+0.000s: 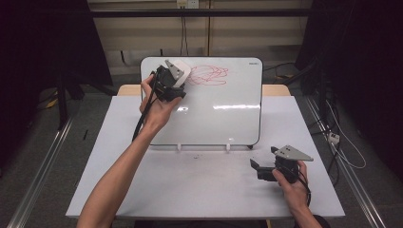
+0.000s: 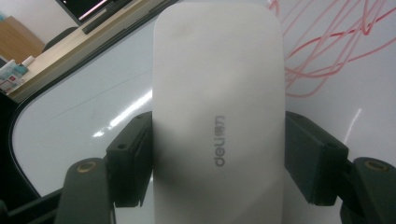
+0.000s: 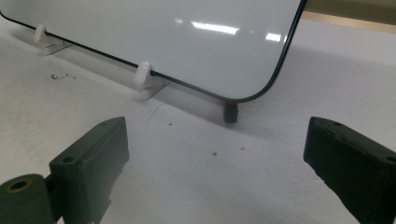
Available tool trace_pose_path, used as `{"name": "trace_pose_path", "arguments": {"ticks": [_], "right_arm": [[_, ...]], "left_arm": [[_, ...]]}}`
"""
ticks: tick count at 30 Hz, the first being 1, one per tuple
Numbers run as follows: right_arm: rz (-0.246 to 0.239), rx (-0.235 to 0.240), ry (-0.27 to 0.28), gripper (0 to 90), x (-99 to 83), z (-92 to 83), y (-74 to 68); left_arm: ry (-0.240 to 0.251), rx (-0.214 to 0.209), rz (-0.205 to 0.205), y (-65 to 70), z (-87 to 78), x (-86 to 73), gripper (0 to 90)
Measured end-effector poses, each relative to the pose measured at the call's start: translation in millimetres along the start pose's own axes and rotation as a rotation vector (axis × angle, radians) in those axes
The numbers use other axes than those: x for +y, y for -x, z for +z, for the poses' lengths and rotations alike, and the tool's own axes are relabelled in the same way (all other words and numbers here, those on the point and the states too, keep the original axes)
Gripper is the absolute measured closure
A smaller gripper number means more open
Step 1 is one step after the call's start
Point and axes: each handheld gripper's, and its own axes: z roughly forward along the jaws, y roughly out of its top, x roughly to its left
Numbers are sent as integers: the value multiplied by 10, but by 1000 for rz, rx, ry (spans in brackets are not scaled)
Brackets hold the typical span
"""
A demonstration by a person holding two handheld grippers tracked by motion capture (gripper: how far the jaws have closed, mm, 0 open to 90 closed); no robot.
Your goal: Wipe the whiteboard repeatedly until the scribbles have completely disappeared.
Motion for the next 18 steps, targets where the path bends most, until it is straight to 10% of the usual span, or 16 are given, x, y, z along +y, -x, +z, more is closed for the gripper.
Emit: {"name": "trace_pose_path", "arguments": {"ticks": [18], "right_arm": [[2, 3, 2, 65, 0, -7, 1]], "left_arm": [[1, -13, 24, 124, 31, 78, 311]]}}
